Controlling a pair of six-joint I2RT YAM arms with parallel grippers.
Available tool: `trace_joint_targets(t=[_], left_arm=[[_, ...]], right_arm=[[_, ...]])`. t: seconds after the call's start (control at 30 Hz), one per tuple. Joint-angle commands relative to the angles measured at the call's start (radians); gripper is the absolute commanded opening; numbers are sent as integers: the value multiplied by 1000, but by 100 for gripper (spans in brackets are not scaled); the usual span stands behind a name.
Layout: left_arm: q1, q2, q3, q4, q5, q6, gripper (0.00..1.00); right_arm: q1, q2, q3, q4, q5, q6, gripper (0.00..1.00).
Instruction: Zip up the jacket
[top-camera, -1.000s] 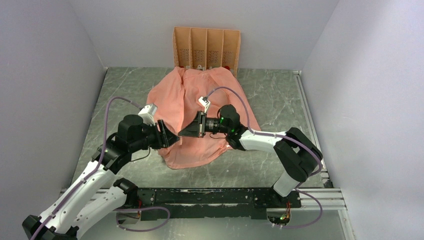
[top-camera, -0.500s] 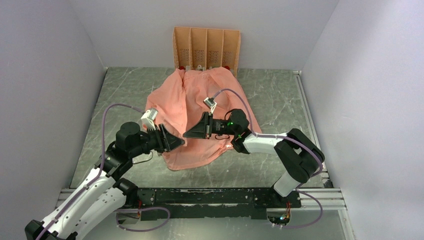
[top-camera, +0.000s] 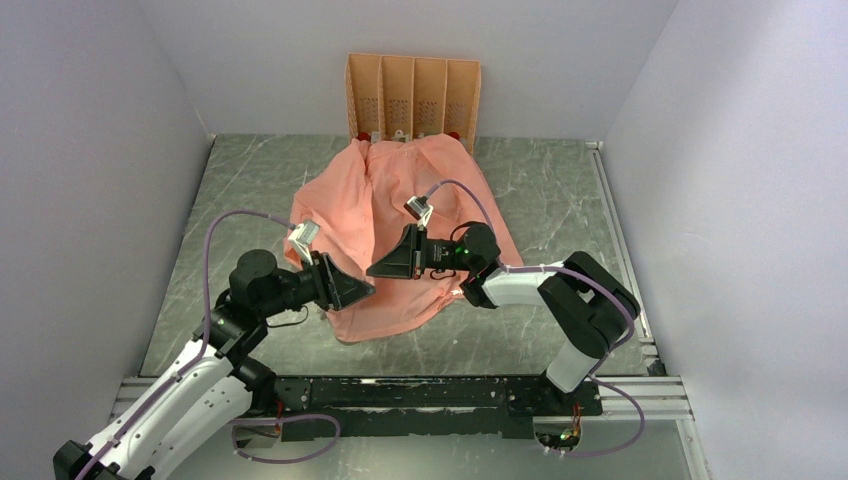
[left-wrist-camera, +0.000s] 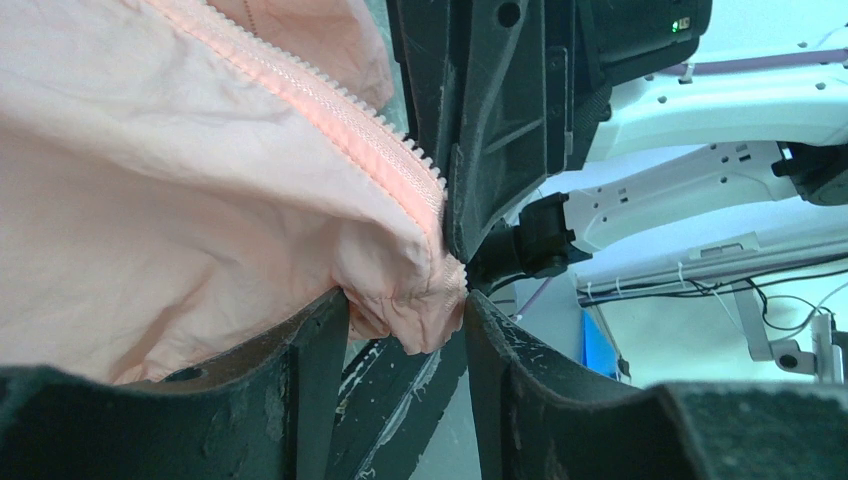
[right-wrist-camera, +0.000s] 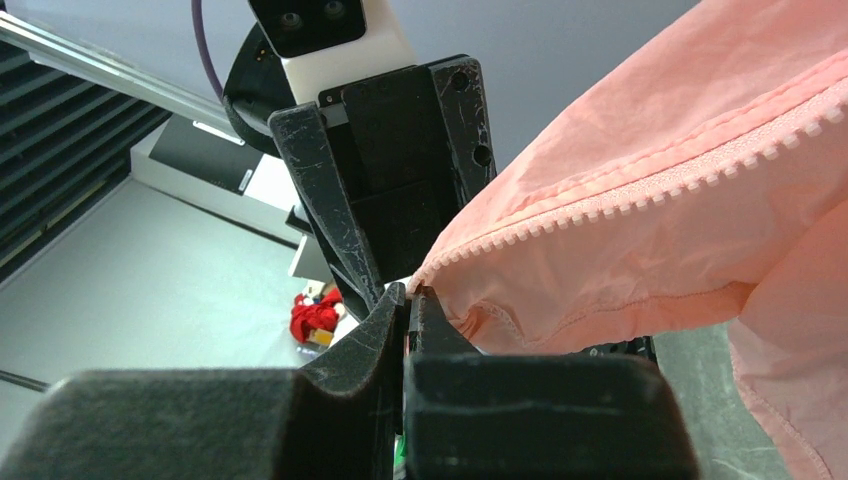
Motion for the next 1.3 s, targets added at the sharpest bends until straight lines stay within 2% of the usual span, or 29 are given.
trace_joint_targets(t=[0.0, 0.33, 0.47, 0.6, 1.0, 1.13, 1.27], left_arm=[[6, -18, -15, 93, 67, -23, 49], [6, -42, -28, 141, 95, -47, 40], [6, -46, -29, 134, 85, -49, 46], [6, -46, -32, 146, 85, -55, 46], [6, -30, -26, 159, 95, -56, 28], [6, -22, -26, 167, 106, -55, 8], [6, -19, -21, 161, 107, -49, 8]], right_arm=[[-5, -14, -1, 40, -12, 3, 0], [-3, -4, -16, 82, -9, 24, 0], [-3, -1, -22, 99, -11, 30, 0], [-4, 7, -26, 118, -14, 34, 0], [-2, 28, -44, 159, -31, 37, 0], [-3, 32, -54, 140, -27, 17, 0], [-3, 26, -51, 125, -26, 1, 0]])
